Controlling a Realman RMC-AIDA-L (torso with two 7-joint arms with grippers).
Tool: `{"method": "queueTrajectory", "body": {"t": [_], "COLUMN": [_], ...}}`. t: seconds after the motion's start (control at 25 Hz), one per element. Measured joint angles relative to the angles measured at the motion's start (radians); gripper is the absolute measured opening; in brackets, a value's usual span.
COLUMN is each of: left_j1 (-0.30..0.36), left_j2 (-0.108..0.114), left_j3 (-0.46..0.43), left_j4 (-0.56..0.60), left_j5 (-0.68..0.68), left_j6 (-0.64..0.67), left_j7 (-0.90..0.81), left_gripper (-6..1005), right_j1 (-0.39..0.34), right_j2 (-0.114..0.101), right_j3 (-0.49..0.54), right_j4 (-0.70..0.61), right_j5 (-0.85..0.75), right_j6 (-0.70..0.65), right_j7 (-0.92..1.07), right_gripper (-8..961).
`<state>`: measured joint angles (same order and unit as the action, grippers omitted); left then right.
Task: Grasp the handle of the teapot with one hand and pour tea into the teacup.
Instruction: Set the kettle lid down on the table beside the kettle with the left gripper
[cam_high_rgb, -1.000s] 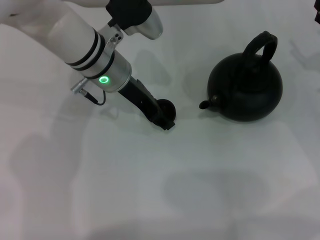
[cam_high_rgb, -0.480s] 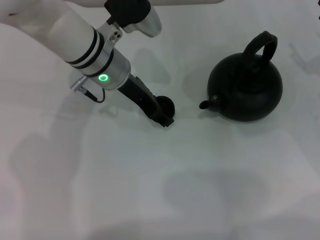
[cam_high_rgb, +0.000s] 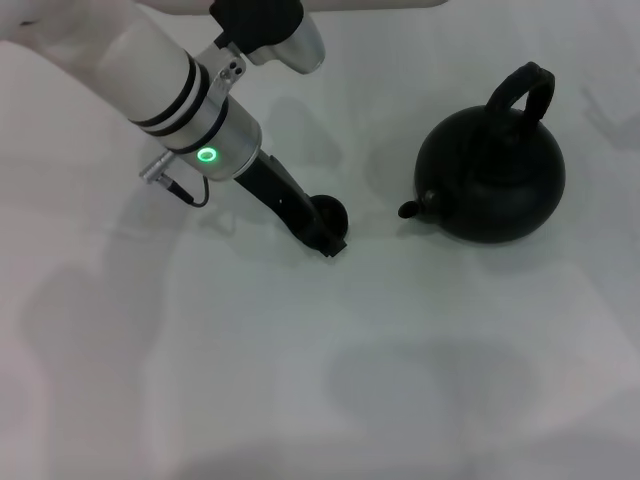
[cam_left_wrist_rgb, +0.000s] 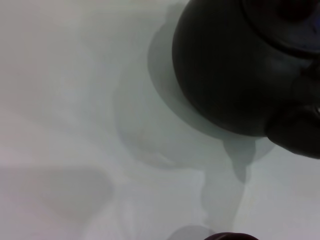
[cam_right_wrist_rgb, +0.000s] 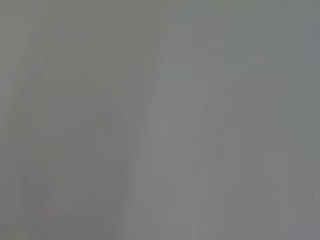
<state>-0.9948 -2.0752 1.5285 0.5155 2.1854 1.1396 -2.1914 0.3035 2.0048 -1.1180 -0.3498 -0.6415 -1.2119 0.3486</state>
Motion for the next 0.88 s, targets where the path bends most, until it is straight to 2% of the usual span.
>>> {"method": "queueTrajectory", "body": {"t": [0.88], "left_j1": [0.008], "left_j2": [0.0], "left_j3": [0.001], "left_j4": [-0.002], "left_j5": [0.028], "left_j6": [-0.016], "left_j7": [-0.033], "left_gripper": [715], "right_j1": [-0.023], "right_j2": [0.002], "right_j3": [-0.005], "right_j4": [0.0], "right_j5": [-0.002], "right_j6": [-0.064], "right_j7": [0.0], "right_gripper": [875]}}
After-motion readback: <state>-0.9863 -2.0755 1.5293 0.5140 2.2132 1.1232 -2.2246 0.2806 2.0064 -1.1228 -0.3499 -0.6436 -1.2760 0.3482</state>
